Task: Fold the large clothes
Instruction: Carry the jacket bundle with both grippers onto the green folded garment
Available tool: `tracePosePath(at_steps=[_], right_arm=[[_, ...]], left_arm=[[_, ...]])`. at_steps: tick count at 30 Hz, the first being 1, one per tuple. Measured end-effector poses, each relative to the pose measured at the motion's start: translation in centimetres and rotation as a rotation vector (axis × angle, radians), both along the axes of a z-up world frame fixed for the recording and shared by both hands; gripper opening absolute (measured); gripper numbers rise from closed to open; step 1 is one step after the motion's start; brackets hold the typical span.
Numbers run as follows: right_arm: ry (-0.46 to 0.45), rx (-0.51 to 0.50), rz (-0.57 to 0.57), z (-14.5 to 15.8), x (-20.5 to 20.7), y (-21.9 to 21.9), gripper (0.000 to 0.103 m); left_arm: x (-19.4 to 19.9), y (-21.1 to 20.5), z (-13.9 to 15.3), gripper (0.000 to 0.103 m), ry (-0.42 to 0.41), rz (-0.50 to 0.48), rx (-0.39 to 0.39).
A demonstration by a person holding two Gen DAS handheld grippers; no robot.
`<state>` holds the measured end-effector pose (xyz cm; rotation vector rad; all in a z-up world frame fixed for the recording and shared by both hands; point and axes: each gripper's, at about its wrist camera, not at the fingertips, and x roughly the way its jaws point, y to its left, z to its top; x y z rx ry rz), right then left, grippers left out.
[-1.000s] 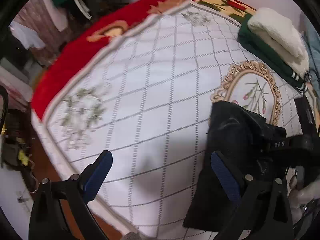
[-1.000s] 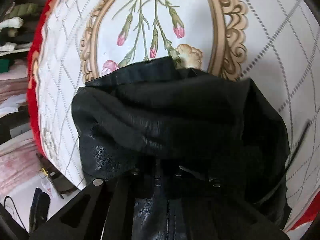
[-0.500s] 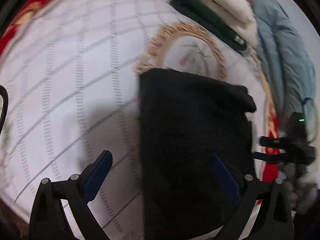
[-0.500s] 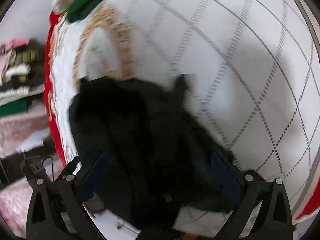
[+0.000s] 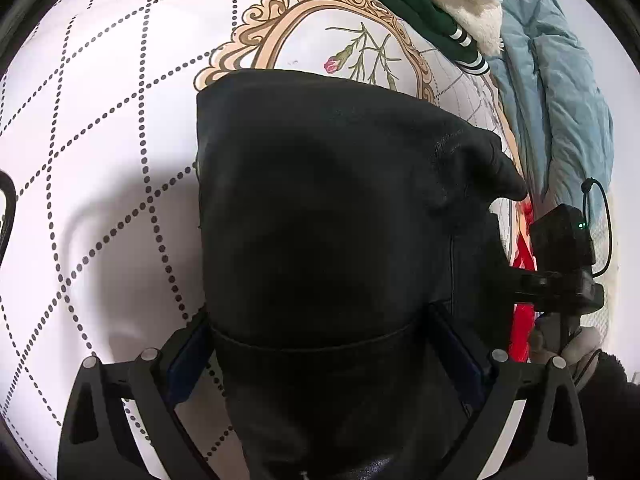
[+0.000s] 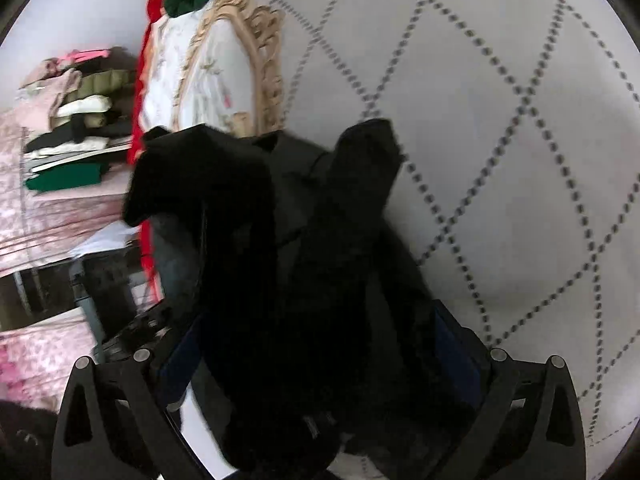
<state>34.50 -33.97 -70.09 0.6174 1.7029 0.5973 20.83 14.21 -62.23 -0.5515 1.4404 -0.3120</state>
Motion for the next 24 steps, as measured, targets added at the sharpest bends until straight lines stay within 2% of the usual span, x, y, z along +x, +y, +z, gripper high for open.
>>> tracePosePath(at_steps=[3, 4, 6, 8, 11, 15, 16, 17, 19, 20, 21, 24], right_arm=[[0.072, 0.292, -0.043, 1.1, -0.3, 0.0, 0.1], [0.07, 0.32, -0.026, 1.6, -0.3, 0.0, 0.1], [0.035, 0.206, 0.011, 1.3, -0.2, 0.2, 0.1], [0.032, 0.065, -0.007, -0.3, -0.2, -0.7, 0.1], [0.041, 0.097, -0.033, -1.7, -0.1, 0.6, 0.103], [0.038, 0.19, 0.055, -1.1, -0.3, 4.0, 0.101], [0.026, 0.17, 0.09, -0.8, -0.4, 5.2, 0.101], [0.021, 0.144, 0.121, -0.9, -0.7, 6.2, 0.094], [0.025, 0.113, 0.13, -1.0, -0.6, 6.9, 0.072], [0.046, 0.125, 0.099, -0.9, -0.6, 6.6, 0.057], [0.057, 0.147, 0.075, -0.9, -0.5, 6.4, 0.048], [0.06, 0.177, 0.015, 0.1, -0.8, 6.0, 0.041]], left_arm=[[0.5, 0.0, -0.3, 0.102, 0.011, -0.009, -0.005], [0.6, 0.0, -0.4, 0.103, 0.011, -0.016, -0.007], [0.8, -0.1, -0.4, 0.103, 0.005, -0.036, -0.01], [1.1, -0.4, -0.4, 0.103, -0.004, -0.054, -0.006], [1.8, -0.7, -0.4, 0.103, 0.0, -0.055, -0.001], [2.0, -1.2, 0.6, 0.103, -0.04, -0.06, 0.033], [2.1, -1.4, 0.8, 0.103, -0.051, -0.069, 0.051], [2.3, -1.6, 1.4, 0.103, -0.069, -0.077, 0.077], [2.6, -1.4, 2.0, 0.103, -0.086, -0.074, 0.105], [2.9, -1.1, 2.4, 0.103, -0.091, -0.066, 0.118], [3.1, -0.8, 2.5, 0.103, -0.091, -0.061, 0.118], [4.0, -0.2, 3.3, 0.103, -0.101, -0.053, 0.113]])
